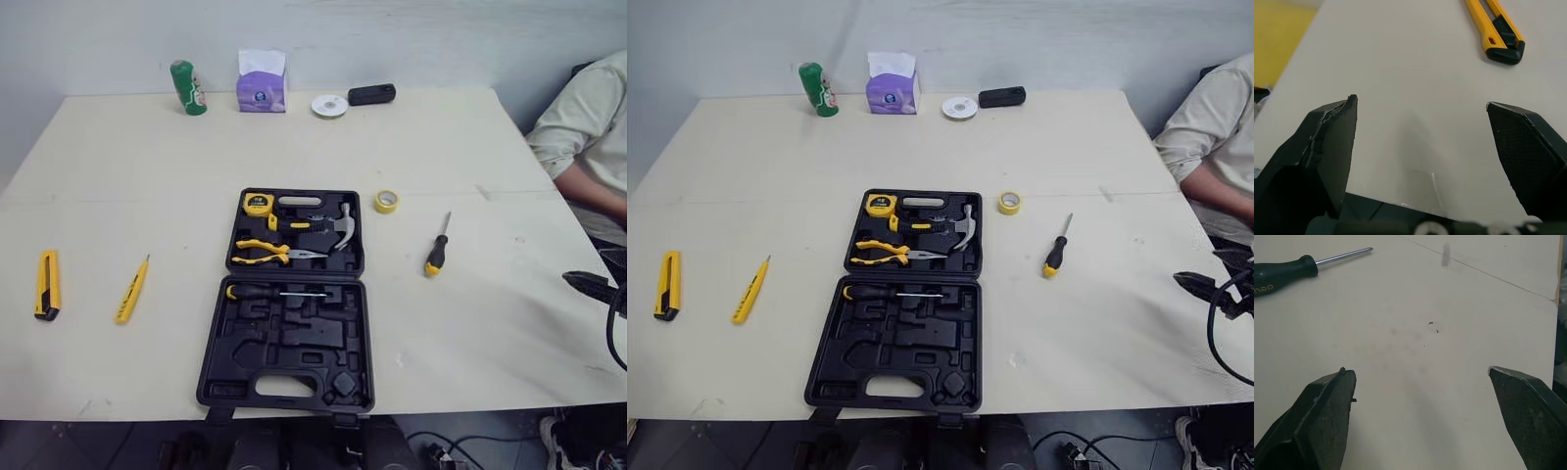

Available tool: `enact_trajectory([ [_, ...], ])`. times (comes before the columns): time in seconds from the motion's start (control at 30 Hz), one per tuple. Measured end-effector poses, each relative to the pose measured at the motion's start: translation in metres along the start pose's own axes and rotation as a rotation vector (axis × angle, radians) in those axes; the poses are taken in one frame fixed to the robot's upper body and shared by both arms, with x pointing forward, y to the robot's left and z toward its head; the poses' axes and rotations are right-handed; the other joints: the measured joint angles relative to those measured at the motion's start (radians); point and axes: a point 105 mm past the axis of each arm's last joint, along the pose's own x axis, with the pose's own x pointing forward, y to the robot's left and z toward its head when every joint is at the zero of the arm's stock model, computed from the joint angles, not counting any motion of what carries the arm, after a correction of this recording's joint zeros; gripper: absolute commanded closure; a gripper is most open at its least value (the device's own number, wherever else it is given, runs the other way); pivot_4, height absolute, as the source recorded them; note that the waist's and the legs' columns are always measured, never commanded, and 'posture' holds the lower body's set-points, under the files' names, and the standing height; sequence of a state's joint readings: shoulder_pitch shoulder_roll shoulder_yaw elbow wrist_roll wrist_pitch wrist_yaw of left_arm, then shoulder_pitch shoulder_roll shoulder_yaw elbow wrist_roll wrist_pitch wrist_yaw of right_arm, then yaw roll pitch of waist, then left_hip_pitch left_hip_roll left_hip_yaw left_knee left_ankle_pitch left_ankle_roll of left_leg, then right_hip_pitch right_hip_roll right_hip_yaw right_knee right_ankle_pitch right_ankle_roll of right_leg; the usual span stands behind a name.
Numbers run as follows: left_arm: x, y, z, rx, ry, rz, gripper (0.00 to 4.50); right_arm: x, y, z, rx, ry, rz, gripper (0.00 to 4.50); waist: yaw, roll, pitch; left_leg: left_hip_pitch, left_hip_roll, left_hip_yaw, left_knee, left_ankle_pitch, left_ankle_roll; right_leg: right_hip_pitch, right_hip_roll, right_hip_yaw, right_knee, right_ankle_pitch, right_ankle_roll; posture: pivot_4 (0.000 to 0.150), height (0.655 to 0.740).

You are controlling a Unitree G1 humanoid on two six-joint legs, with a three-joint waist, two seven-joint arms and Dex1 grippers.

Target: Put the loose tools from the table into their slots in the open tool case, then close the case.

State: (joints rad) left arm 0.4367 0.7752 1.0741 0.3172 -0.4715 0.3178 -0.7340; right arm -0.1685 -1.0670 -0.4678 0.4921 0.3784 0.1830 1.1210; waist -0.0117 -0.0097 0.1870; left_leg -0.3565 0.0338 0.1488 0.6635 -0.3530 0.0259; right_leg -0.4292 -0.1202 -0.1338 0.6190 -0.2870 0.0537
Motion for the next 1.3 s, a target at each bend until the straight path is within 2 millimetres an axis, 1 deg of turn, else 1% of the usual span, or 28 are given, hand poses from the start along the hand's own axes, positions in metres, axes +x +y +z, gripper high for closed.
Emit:
enact_trajectory([
  [0.13,0.010,-0.018,0.008,-0.003,-0.008,-0.073,0.04,0.013,0.019,-0.005,0.022,-0.020,0.039,0.00,0.000,0.000,0.000,0.000,-0.001,0.001,0.000,0.001,-0.003,0.000,-0.001,0.000,0.000,0.000,0.001,0.150,0.7316],
  [0.2,0.018,-0.034,0.018,-0.007,-0.031,-0.135,0.04,0.019,0.036,-0.002,0.031,-0.034,0.077,0.00,0.003,0.000,0.000,0.000,-0.001,0.001,0.000,0.002,-0.003,0.000,-0.001,0.001,0.000,0.000,0.001,0.150,0.7316],
  [0.23,0.019,-0.037,0.020,-0.004,-0.033,-0.147,0.04,0.020,0.038,-0.001,0.032,-0.041,0.084,0.00,0.004,0.000,0.000,0.000,-0.001,0.001,0.000,0.002,-0.003,0.000,-0.001,0.001,0.001,0.000,0.001,0.150,0.7316],
  [0.3,0.025,-0.060,0.030,0.004,-0.042,-0.242,0.04,0.022,0.055,0.002,0.032,-0.046,0.102,0.00,0.008,0.000,0.000,0.000,-0.001,0.001,0.000,0.002,-0.004,0.000,0.000,0.001,0.001,0.001,0.001,0.150,0.7316],
  [0.37,0.029,-0.090,0.040,0.022,-0.049,-0.364,0.04,0.027,0.072,0.007,0.046,-0.072,0.115,0.00,0.009,0.000,0.000,0.000,-0.001,0.001,0.000,0.003,-0.005,0.000,-0.001,0.001,0.001,0.001,0.001,0.150,0.7316],
  [0.47,0.035,-0.143,0.060,0.057,-0.076,-0.571,0.04,0.035,0.095,0.019,0.117,-0.128,0.071,0.00,0.012,0.000,0.000,0.000,-0.001,0.000,0.000,0.004,-0.006,0.001,-0.001,0.001,0.002,0.001,0.001,0.150,0.7316],
  [0.53,0.037,-0.173,0.071,0.087,-0.091,-0.678,0.04,0.038,0.109,0.026,0.159,-0.155,0.051,0.00,0.012,0.000,0.000,0.000,-0.001,0.000,0.000,0.005,-0.007,0.000,0.000,0.002,0.003,0.001,0.001,0.150,0.7316],
  [0.6,0.036,-0.204,0.083,0.136,-0.107,-0.791,0.04,0.041,0.119,0.032,0.175,-0.163,0.024,0.00,0.011,0.000,0.000,0.000,-0.001,0.000,0.000,0.005,-0.007,0.000,0.000,0.002,0.003,0.001,0.001,0.150,0.7316],
  [0.67,0.033,-0.223,0.092,0.166,-0.126,-0.860,0.04,0.042,0.124,0.038,0.179,-0.174,-0.001,0.00,0.008,0.000,0.000,-0.001,-0.001,0.000,0.000,0.005,-0.007,0.000,0.000,0.002,0.003,0.001,0.001,0.150,0.7316],
  [0.7,0.032,-0.238,0.100,0.169,-0.143,-0.923,0.04,0.045,0.125,0.039,0.210,-0.179,-0.052,0.00,0.007,-0.001,-0.001,-0.001,-0.001,0.001,0.000,0.005,-0.007,0.000,0.001,0.002,0.003,0.001,0.001,0.150,0.7316],
  [0.73,0.029,-0.257,0.111,0.194,-0.164,-1.004,0.04,0.051,0.128,0.041,0.254,-0.186,-0.105,0.00,0.008,-0.004,-0.002,-0.001,0.000,0.000,0.001,0.006,-0.008,0.000,0.003,0.002,0.003,0.001,0.001,0.150,0.7316],
  [0.77,0.023,-0.272,0.119,0.224,-0.189,-1.073,0.04,0.057,0.135,0.043,0.274,-0.191,-0.112,0.00,0.006,-0.004,-0.002,-0.001,0.000,0.000,0.001,0.007,-0.009,0.000,0.003,0.002,0.004,0.001,0.001,0.150,0.7316],
  [0.8,0.012,-0.291,0.129,0.283,-0.219,-1.172,0.04,0.064,0.145,0.046,0.300,-0.188,-0.128,0.00,0.005,-0.004,-0.002,-0.001,-0.001,0.000,0.001,0.007,-0.009,0.000,0.003,0.003,0.005,0.001,0.001,0.150,0.7316],
  [0.87,-0.002,-0.317,0.141,0.344,-0.262,-1.312,0.04,0.076,0.154,0.048,0.366,-0.195,-0.176,0.00,0.005,-0.003,-0.002,-0.001,-0.001,0.001,0.001,0.008,-0.010,0.000,0.004,0.003,0.005,0.001,0.001,0.150,0.7316],
  [0.9,-0.007,-0.326,0.144,0.359,-0.273,-1.360,0.04,0.080,0.158,0.048,0.382,-0.195,-0.187,0.00,0.005,-0.003,-0.002,-0.001,-0.001,0.001,0.001,0.008,-0.010,-0.001,0.005,0.004,0.005,0.001,0.001,0.150,0.7316],
  [0.93,-0.013,-0.336,0.147,0.378,-0.281,-1.426,0.04,0.084,0.163,0.048,0.394,-0.188,-0.200,0.00,0.006,-0.003,-0.002,-0.001,-0.001,0.001,0.001,0.011,-0.005,-0.001,0.006,0.004,0.006,0.001,0.000,0.150,0.7316],
  [0.97,-0.017,-0.344,0.149,0.391,-0.285,-1.473,0.04,0.088,0.166,0.049,0.391,-0.183,-0.210,0.00,0.005,-0.003,-0.002,-0.002,-0.001,0.001,0.001,0.012,-0.004,-0.001,0.006,0.004,0.006,0.001,0.000,0.150,0.7316],
  [1.07,-0.026,-0.362,0.155,0.434,-0.302,-1.593,0.04,0.096,0.164,0.052,0.390,-0.178,-0.281,0.00,0.005,-0.003,-0.002,-0.002,-0.001,0.002,0.002,0.014,-0.004,-0.001,0.007,0.004,0.006,0.001,0.001,0.150,0.7316],
  [1.2,-0.024,-0.381,0.161,0.462,-0.326,-1.682,0.04,0.114,0.166,0.048,0.360,-0.143,-0.341,0.00,0.003,-0.003,-0.002,-0.002,-0.001,0.002,0.002,0.015,-0.004,-0.001,0.008,0.005,0.007,0.001,0.001,0.150,0.7316],
  [1.3,-0.018,-0.392,0.164,0.460,-0.332,-1.704,0.04,0.128,0.166,0.035,0.369,-0.096,-0.401,0.00,0.002,-0.003,-0.002,-0.002,-0.001,0.001,0.002,0.017,-0.003,-0.001,0.009,0.005,0.007,0.001,0.001,0.150,0.7316],
])
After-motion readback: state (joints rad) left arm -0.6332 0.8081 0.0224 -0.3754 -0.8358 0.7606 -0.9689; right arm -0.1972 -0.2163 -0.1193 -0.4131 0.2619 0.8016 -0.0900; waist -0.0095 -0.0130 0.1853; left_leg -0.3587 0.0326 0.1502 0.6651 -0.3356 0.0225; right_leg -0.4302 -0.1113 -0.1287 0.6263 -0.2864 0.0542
